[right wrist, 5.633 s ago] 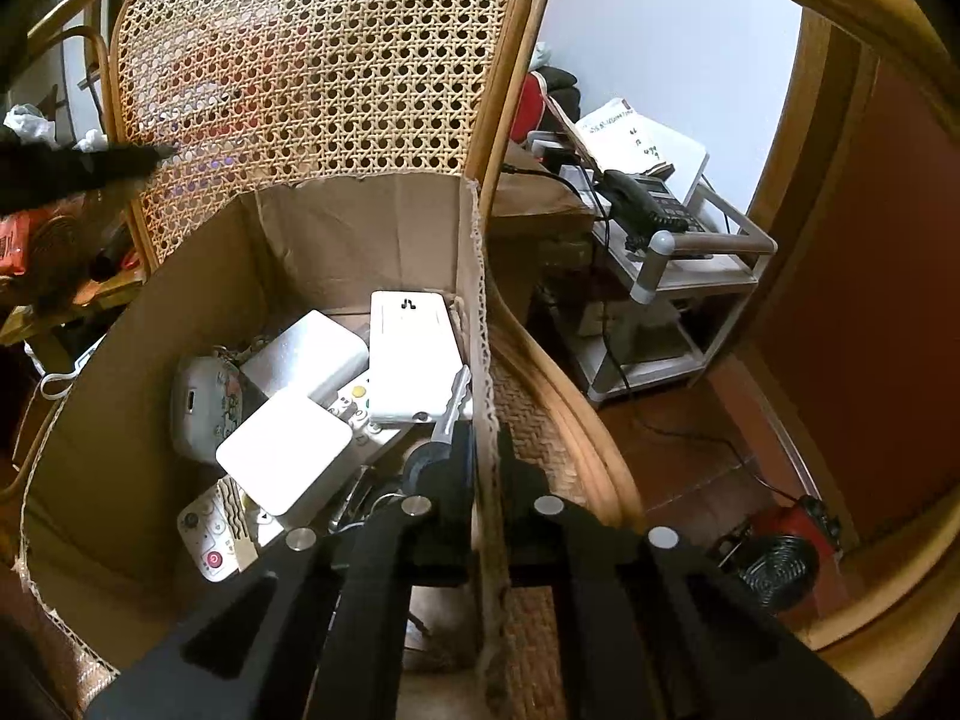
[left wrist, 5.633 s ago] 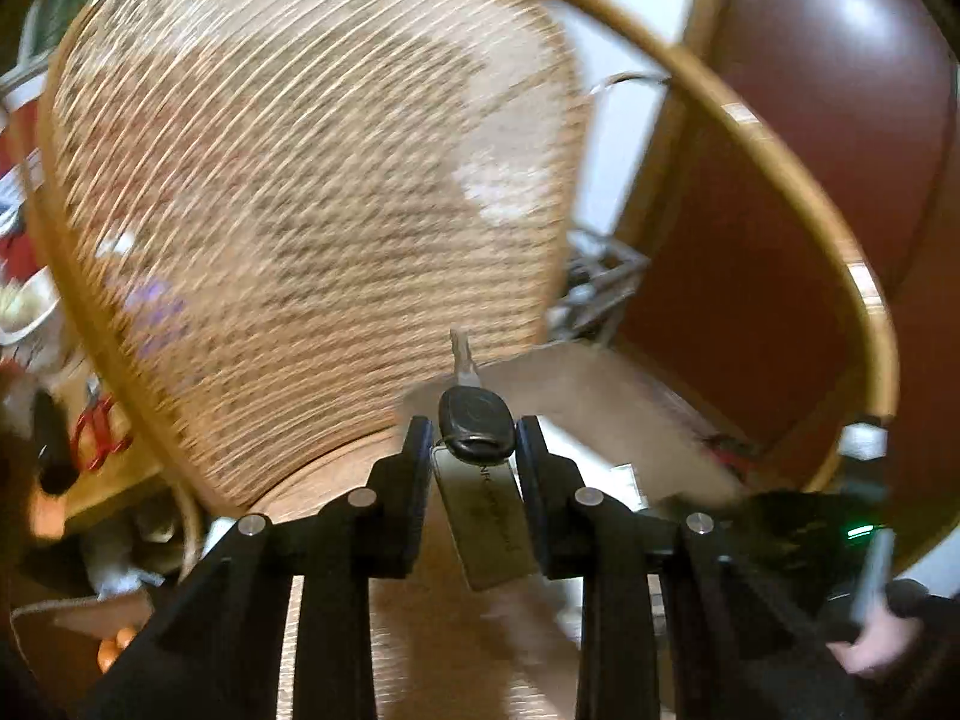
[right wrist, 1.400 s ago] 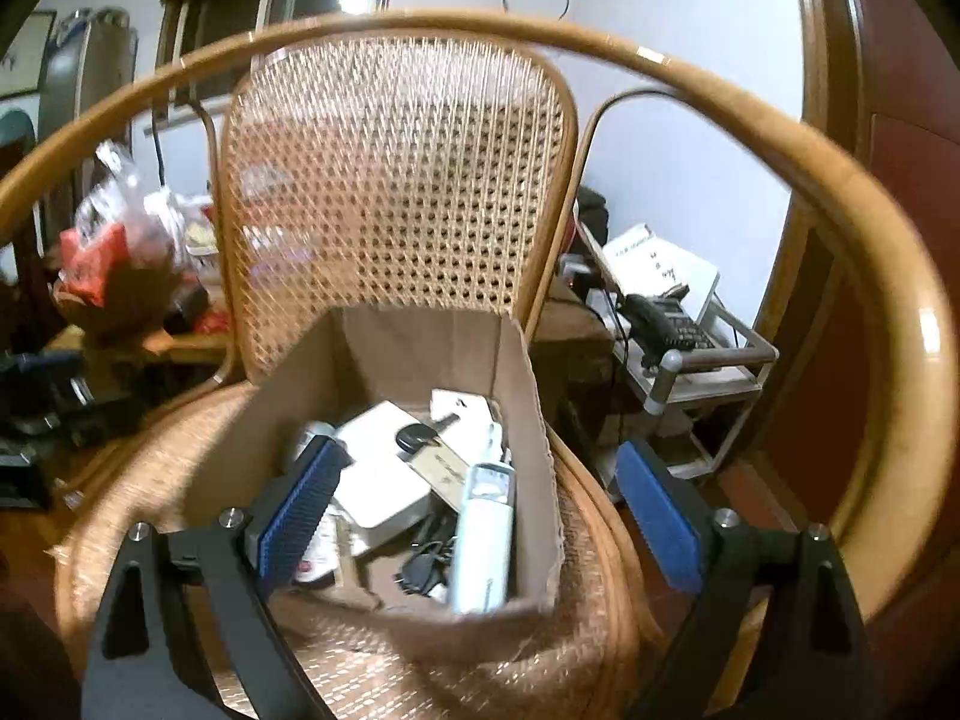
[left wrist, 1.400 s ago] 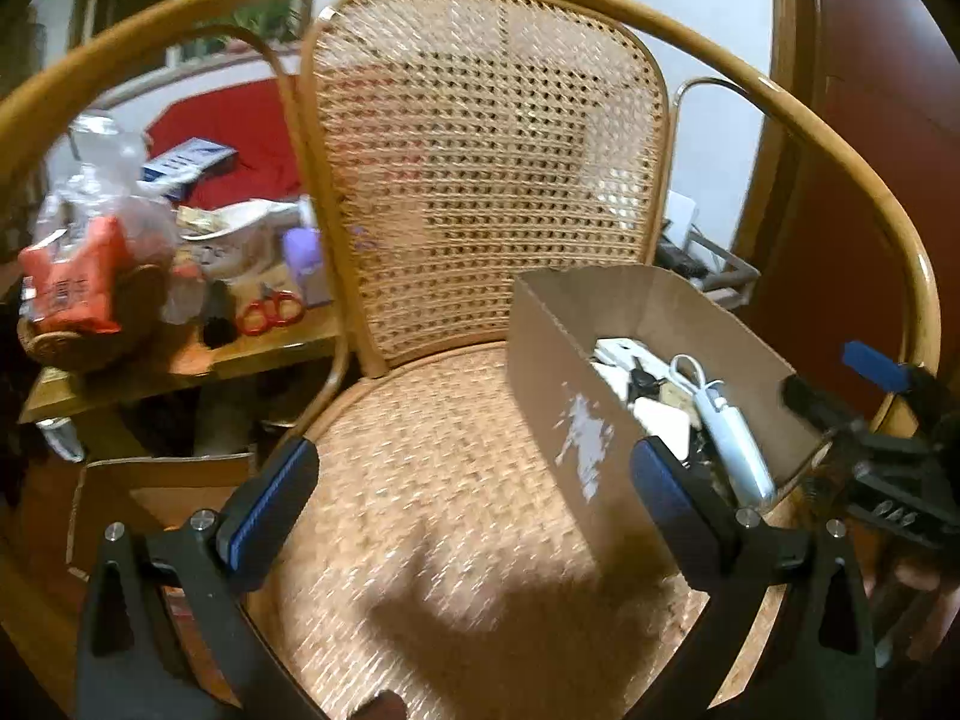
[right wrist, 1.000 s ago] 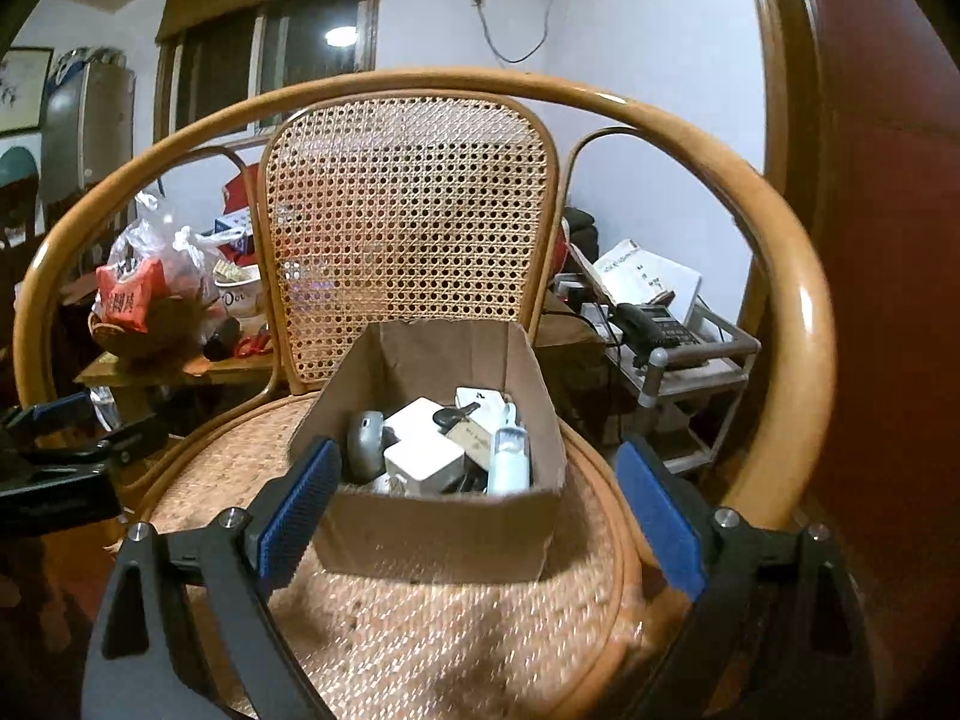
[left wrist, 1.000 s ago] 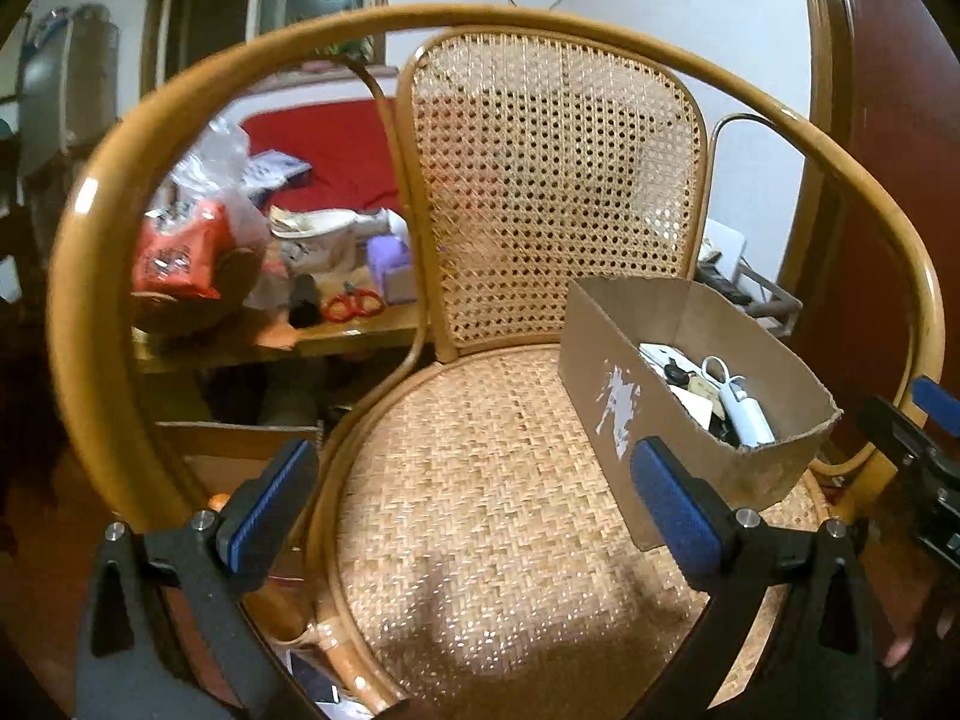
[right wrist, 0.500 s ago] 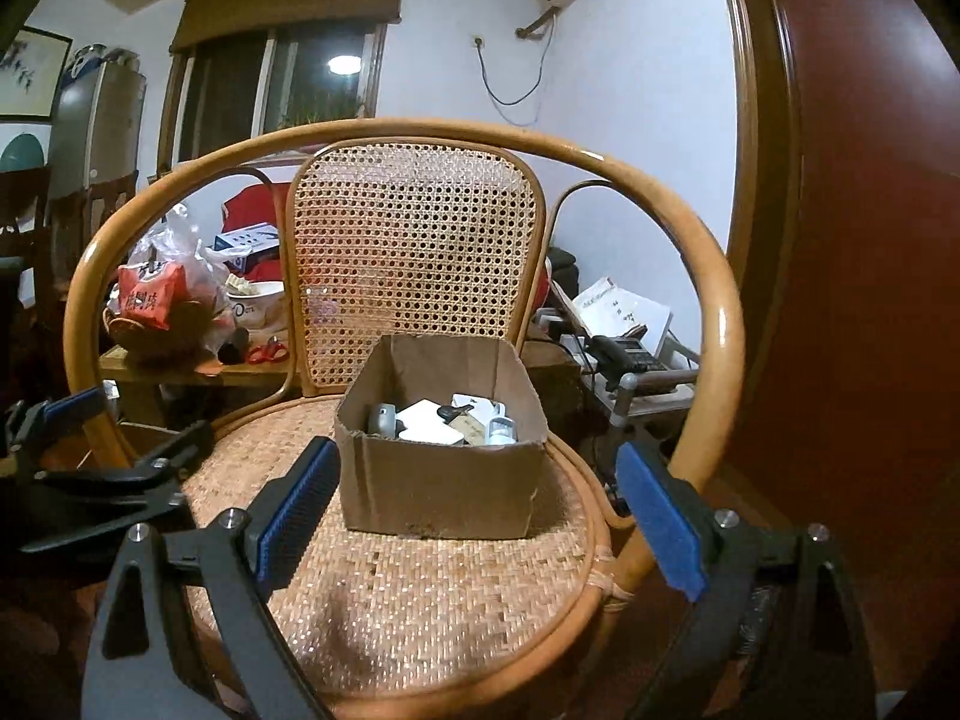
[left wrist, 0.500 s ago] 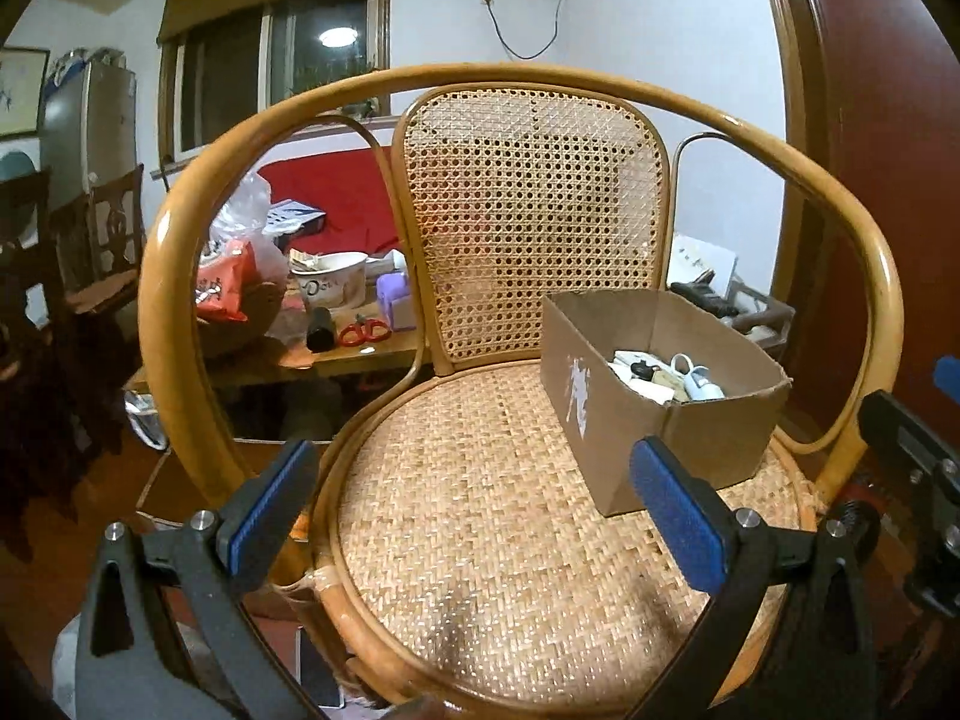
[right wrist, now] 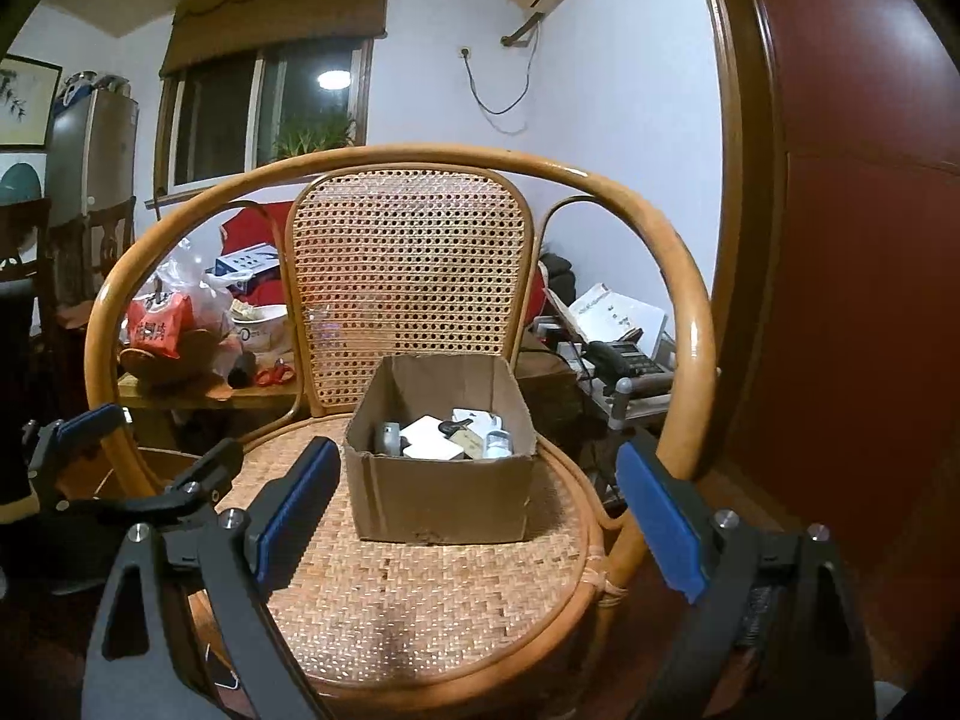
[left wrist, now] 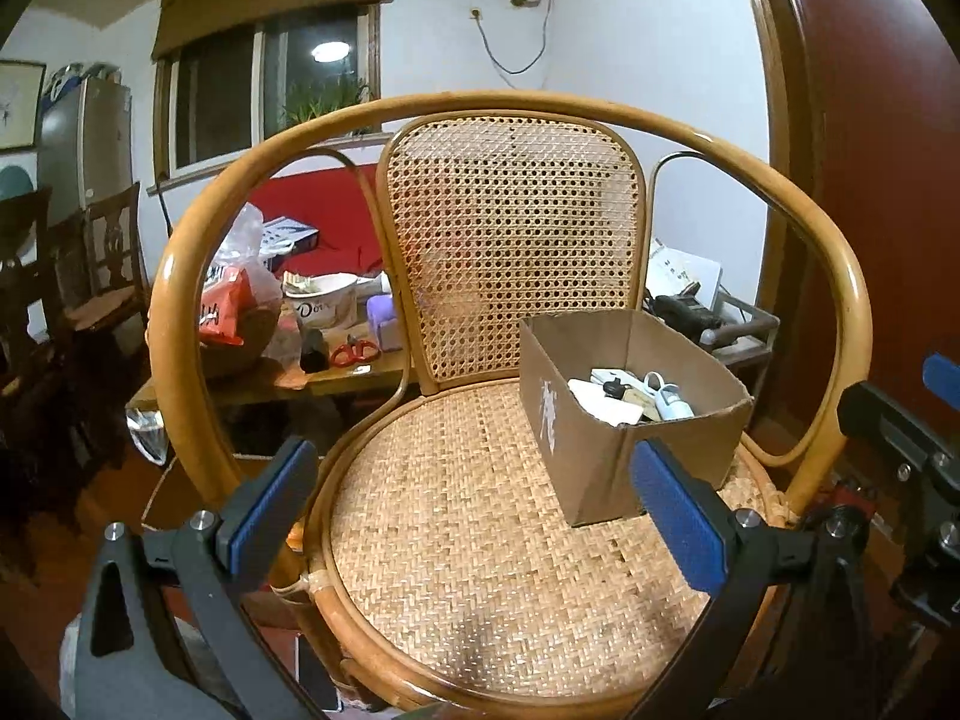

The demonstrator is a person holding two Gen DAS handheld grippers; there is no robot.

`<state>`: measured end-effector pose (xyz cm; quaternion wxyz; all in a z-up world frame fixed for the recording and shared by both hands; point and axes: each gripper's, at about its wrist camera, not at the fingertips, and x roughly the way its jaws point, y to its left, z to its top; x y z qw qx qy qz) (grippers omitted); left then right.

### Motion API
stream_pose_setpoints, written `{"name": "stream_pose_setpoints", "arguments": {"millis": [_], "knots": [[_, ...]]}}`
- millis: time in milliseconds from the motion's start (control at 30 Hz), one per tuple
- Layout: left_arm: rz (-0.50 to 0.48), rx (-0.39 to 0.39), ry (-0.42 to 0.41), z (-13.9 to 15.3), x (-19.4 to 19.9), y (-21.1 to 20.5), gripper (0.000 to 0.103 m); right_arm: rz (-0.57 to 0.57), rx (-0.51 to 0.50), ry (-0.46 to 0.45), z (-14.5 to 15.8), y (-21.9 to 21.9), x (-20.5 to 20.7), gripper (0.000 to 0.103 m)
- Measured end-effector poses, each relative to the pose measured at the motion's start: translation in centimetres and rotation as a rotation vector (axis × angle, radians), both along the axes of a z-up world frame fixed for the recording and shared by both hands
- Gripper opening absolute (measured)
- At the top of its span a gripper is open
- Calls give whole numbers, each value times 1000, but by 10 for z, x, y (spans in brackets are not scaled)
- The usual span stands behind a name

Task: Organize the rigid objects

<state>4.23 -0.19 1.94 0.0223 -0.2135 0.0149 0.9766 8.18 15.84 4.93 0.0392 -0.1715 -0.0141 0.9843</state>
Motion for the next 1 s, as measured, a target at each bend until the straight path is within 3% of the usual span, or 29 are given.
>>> {"name": "stream_pose_setpoints", "arguments": {"millis": [1000], "knots": [[30,10,15,0,-3,4,103,1,15,-20,-3,-3,-3,98]]}}
